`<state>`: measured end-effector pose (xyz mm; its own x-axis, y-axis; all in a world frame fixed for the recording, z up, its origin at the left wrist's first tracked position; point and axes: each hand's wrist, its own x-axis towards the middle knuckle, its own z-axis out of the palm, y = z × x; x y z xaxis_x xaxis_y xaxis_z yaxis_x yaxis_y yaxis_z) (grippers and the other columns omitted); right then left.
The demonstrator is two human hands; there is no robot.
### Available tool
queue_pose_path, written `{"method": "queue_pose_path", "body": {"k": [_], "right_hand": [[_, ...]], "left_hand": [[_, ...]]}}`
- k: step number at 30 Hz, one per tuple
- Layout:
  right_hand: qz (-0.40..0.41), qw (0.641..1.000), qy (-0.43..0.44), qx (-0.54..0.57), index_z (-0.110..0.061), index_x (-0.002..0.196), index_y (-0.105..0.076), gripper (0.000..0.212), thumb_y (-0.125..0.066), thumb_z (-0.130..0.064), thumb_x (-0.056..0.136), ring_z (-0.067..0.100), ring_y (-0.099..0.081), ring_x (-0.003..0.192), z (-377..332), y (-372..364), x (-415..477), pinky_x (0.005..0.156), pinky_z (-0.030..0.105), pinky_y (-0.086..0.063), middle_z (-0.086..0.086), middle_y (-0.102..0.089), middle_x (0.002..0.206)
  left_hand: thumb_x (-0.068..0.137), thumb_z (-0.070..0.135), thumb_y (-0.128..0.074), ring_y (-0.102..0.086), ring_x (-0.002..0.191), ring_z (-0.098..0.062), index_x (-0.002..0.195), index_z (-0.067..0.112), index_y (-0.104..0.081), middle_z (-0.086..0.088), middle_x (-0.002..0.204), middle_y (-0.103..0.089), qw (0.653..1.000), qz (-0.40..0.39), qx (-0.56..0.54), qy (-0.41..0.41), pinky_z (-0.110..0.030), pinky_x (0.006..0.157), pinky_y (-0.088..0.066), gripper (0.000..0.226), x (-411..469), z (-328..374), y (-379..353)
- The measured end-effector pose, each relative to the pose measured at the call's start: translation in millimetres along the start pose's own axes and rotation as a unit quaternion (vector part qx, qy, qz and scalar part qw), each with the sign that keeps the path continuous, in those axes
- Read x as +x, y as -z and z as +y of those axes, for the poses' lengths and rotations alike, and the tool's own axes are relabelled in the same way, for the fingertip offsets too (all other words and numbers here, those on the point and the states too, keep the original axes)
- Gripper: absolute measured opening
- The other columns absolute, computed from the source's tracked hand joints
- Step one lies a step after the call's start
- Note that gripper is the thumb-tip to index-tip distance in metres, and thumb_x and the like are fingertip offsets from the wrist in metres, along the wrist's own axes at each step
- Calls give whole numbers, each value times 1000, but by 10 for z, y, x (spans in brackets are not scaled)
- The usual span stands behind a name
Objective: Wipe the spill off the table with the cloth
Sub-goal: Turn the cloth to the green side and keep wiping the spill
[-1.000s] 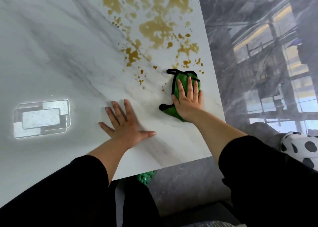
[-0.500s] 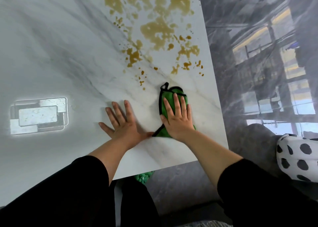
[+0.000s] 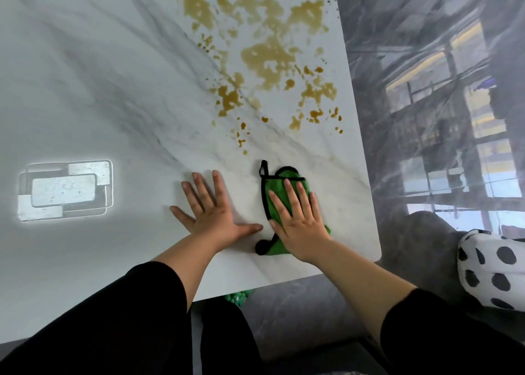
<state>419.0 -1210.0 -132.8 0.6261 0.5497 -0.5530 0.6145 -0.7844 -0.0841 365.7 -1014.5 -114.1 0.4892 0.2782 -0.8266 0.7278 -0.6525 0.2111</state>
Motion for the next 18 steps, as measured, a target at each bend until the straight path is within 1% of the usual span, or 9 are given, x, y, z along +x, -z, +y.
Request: {"method": "queue_pose_path", "body": {"k": [3, 5, 7, 10, 12, 15, 18], "right_hand": [[-3, 999, 29, -32, -39, 140, 31, 59, -10, -53, 99, 24, 32, 140, -13, 191, 245, 111, 43, 24, -3, 40, 148], [6, 998, 48, -36, -38, 145, 25, 58, -10, -52, 100, 23, 31, 141, -77, 382, 549, 111, 43, 23, -2, 33, 154], [12, 997, 59, -37, -37, 148, 19, 58, -10, -52, 100, 24, 28, 142, -165, 572, 854, 112, 44, 21, -1, 29, 156], [12, 996, 70, -45, -37, 149, 18, 58, -9, -53, 100, 23, 28, 143, -255, 687, 1073, 115, 45, 18, -1, 29, 156], [14, 996, 77, -45, -36, 149, 17, 58, -10, -52, 100, 23, 27, 143, -233, 664, 1020, 116, 45, 17, -1, 27, 157], [13, 994, 93, -53, -37, 148, 19, 57, -9, -52, 100, 23, 28, 143, -143, 518, 761, 116, 44, 17, -1, 28, 157], [14, 991, 105, -86, -37, 146, 23, 57, -2, -53, 97, 25, 28, 142, -71, 345, 485, 116, 46, 14, 0, 32, 153]], "left_hand": [[41, 91, -65, 66, 110, -25, 122, 33, 58, -2, 118, 71, 1000, -8, -1, 1, -67, 97, 26, 157, -7, 26, 21], [40, 90, -66, 66, 108, -25, 118, 32, 60, -3, 117, 71, 1000, -10, 0, 6, -65, 93, 29, 159, -9, 38, 29], [43, 91, -64, 67, 105, -26, 117, 31, 61, -3, 114, 72, 1000, -13, 2, 12, -67, 95, 27, 157, 3, 46, 46], [45, 93, -60, 67, 104, -28, 118, 30, 61, -4, 112, 73, 1000, -14, 8, 7, -70, 99, 22, 154, 6, 28, 46], [44, 93, -60, 67, 105, -27, 118, 30, 60, -4, 114, 72, 1000, -14, 10, 4, -69, 97, 24, 154, 9, 20, 42], [39, 94, -59, 67, 106, -25, 118, 33, 60, -3, 117, 71, 1000, -18, 5, 8, -63, 87, 34, 156, 6, 22, 45], [29, 99, -51, 65, 111, -26, 120, 34, 58, -3, 121, 69, 1000, -16, 0, 13, -59, 81, 40, 156, -2, 46, 49]]}}
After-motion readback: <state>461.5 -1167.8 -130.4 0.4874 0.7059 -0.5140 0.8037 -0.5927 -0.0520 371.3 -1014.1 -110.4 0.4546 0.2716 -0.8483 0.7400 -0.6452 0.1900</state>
